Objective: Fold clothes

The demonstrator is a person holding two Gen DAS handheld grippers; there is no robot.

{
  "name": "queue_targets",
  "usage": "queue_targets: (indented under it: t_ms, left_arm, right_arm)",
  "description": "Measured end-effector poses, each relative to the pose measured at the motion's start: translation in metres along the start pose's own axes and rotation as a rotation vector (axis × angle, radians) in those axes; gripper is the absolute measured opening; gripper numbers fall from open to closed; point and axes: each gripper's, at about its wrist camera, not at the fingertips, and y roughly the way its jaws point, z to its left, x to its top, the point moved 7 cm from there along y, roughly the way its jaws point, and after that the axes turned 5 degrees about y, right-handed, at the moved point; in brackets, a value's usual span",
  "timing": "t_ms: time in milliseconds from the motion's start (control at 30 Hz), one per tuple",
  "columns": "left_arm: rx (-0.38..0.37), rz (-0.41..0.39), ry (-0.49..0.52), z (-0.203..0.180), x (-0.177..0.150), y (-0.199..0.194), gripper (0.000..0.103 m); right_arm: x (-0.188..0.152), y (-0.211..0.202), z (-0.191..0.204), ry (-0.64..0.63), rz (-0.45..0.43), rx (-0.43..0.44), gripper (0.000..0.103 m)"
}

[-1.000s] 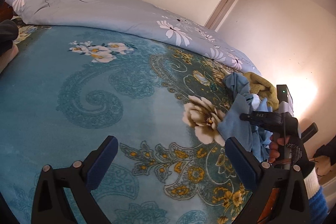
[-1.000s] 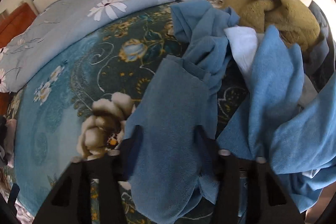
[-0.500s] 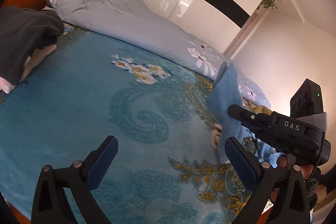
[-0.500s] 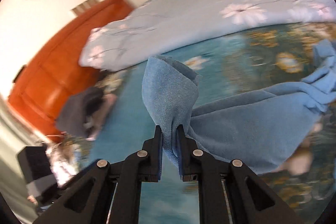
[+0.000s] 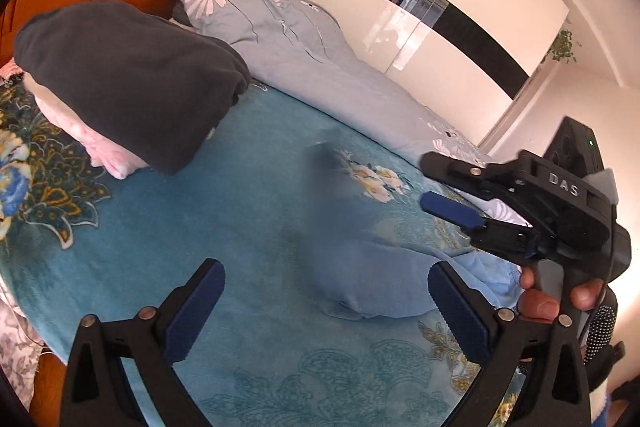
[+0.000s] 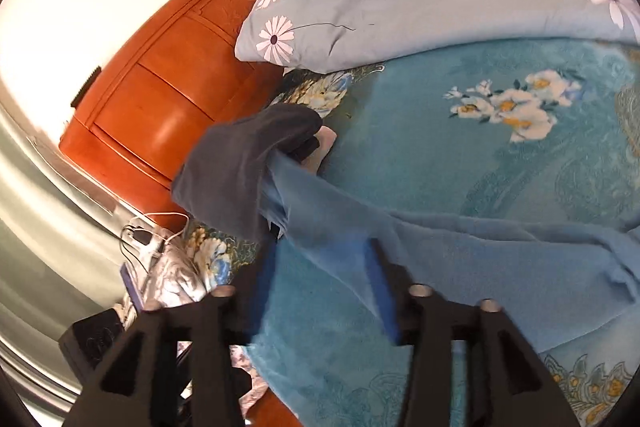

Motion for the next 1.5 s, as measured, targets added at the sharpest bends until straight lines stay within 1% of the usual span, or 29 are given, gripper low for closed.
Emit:
queue_targets:
  t_ms: [67,100,167,200,233,300,367,467,533,600,633,667,700,733,800,833,967,1000,1067,1200,1233,1267,1367,1433,1500]
  left_arm:
    - [-0.004,0.006,0.009,-0.004,-0.002,0.010,0.103]
    - [-0.012,0.008,0.010,-0.007,-0.003,0.016,0.103]
    - [-0.036,0.001,0.011,-0.014,-0.006,0.026,0.103]
    - [-0.045,0.011,0.014,-0.018,-0.008,0.033,0.103]
    - [-0.053,0.034,0.019,-0.022,-0.012,0.042,0.103]
    - [-0.064,0.110,0.033,-0.030,-0.022,0.062,0.103]
    - [-0.053,0.171,0.019,-0.033,-0.031,0.080,0.103]
    - [-0.064,0.217,-0.046,-0.030,-0.042,0.098,0.103]
    - [-0.067,0.230,-0.084,-0.028,-0.046,0.103,0.103]
    - [-0.057,0.233,-0.101,-0.025,-0.047,0.105,0.103]
    - [-0.051,0.233,-0.101,-0.023,-0.047,0.104,0.103]
    - [-0.043,0.232,-0.101,-0.022,-0.047,0.104,0.103]
    - [-0.037,0.232,-0.101,-0.019,-0.046,0.103,0.103]
    - [-0.032,0.233,-0.101,-0.017,-0.045,0.103,0.103]
    - [-0.030,0.231,-0.113,-0.011,-0.042,0.101,0.103]
    - [-0.030,0.228,-0.120,-0.008,-0.041,0.100,0.103]
    - [-0.033,0.224,-0.142,0.001,-0.039,0.097,0.103]
    - [-0.038,0.224,-0.149,0.002,-0.039,0.096,0.103]
    - [-0.055,0.229,-0.156,0.001,-0.039,0.094,0.103]
    - [-0.080,0.233,-0.116,-0.012,-0.038,0.089,0.103]
    - [-0.086,0.233,-0.104,-0.015,-0.038,0.088,0.103]
    - [-0.092,0.234,-0.092,-0.018,-0.037,0.086,0.103]
    - [-0.110,0.245,-0.056,-0.032,-0.038,0.085,0.103]
    - [-0.128,0.255,-0.028,-0.045,-0.039,0.087,0.103]
    - [-0.147,0.285,-0.028,-0.061,-0.043,0.096,0.103]
  right_arm:
    - [0.005,-0.027,-0.021,-0.003,-0.061,-0.028,0.056]
    - [0.009,-0.044,-0.037,0.005,-0.095,-0.057,0.058]
    - [0.021,-0.082,-0.075,0.038,-0.166,-0.137,0.061]
    - [0.030,-0.102,-0.100,0.075,-0.202,-0.198,0.062]
    - [0.031,-0.123,-0.130,0.133,-0.237,-0.263,0.062]
    - [0.027,-0.167,-0.191,0.266,-0.306,-0.394,0.062]
    - [0.014,-0.205,-0.248,0.430,-0.361,-0.463,0.062]
    - [-0.012,-0.239,-0.308,0.602,-0.397,-0.503,0.062]
    - [-0.020,-0.244,-0.331,0.654,-0.391,-0.499,0.062]
    - [-0.024,-0.241,-0.343,0.688,-0.388,-0.484,0.061]
    - [-0.024,-0.237,-0.347,0.700,-0.389,-0.473,0.057]
    - [-0.023,-0.233,-0.348,0.700,-0.390,-0.454,0.038]
    - [-0.022,-0.228,-0.349,0.695,-0.390,-0.432,0.009]
    - [-0.020,-0.226,-0.347,0.690,-0.395,-0.418,0.002]
    - [-0.018,-0.228,-0.338,0.667,-0.419,-0.385,0.002]
    - [-0.016,-0.233,-0.328,0.637,-0.453,-0.354,0.002]
    - [-0.006,-0.282,-0.276,0.500,-0.589,-0.197,0.002]
    - [-0.006,-0.293,-0.263,0.468,-0.607,-0.169,0.002]
    - [-0.010,-0.314,-0.236,0.399,-0.628,-0.142,0.002]
    - [-0.033,-0.351,-0.188,0.292,-0.685,-0.100,0.002]
    - [-0.038,-0.354,-0.180,0.264,-0.698,-0.092,0.002]
    - [-0.047,-0.357,-0.175,0.234,-0.707,-0.107,0.002]
    - [-0.072,-0.355,-0.177,0.260,-0.666,-0.204,0.002]
    - [-0.089,-0.356,-0.180,0.293,-0.651,-0.188,0.002]
    - [-0.094,-0.363,-0.176,0.283,-0.667,-0.164,0.002]
